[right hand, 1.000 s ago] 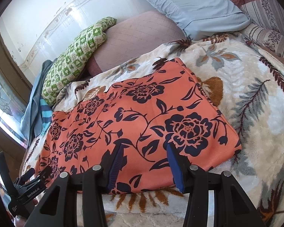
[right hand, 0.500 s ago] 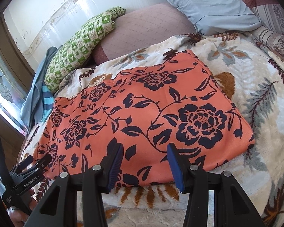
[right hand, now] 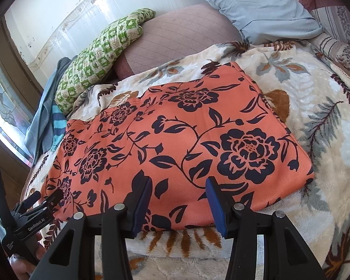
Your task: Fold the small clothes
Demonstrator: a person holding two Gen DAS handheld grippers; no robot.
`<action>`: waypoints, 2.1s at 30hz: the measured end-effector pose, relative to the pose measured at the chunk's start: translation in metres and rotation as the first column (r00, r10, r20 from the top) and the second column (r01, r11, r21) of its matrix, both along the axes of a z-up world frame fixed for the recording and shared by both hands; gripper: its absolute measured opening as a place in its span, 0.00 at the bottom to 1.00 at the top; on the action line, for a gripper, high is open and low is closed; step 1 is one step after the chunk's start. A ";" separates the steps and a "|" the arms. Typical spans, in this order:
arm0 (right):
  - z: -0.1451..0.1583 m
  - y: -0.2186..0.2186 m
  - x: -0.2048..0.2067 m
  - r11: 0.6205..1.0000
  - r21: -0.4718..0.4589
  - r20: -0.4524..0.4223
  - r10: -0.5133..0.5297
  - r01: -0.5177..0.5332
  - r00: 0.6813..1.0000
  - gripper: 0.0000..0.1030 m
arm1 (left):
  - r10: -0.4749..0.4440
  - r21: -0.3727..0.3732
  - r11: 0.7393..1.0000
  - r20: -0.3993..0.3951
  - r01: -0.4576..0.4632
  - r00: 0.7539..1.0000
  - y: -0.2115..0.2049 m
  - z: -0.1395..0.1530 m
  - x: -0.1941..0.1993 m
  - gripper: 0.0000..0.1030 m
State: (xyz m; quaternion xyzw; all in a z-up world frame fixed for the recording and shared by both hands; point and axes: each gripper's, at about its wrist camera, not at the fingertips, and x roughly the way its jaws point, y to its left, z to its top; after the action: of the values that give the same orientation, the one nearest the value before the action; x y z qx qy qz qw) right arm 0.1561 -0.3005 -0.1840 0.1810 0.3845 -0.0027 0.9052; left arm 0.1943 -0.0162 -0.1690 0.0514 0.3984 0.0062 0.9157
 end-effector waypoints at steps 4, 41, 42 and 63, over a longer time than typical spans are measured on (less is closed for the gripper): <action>0.001 0.000 0.000 1.000 -0.003 0.002 0.000 0.000 1.000 0.50 | -0.002 -0.004 1.000 0.001 0.002 1.000 0.000 0.001 0.000 0.99; 0.005 0.000 -0.002 1.000 -0.009 0.023 0.001 0.000 1.000 0.50 | -0.004 -0.019 1.000 0.018 0.005 1.000 0.001 0.006 -0.002 0.99; 0.005 0.000 -0.002 1.000 -0.008 0.023 0.001 -0.001 1.000 0.50 | -0.005 -0.019 1.000 0.018 0.005 1.000 0.000 0.006 -0.002 0.99; 0.004 0.001 -0.001 1.000 -0.008 0.022 0.003 -0.003 1.000 0.50 | -0.008 -0.019 1.000 0.019 0.008 1.000 -0.001 0.006 -0.002 0.99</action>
State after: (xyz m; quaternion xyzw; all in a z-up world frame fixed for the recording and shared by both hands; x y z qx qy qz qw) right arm 0.1549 -0.2992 -0.1800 0.1767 0.3749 -0.0011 0.9101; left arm 0.1924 -0.0176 -0.1634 0.0440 0.3897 -0.0007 0.9199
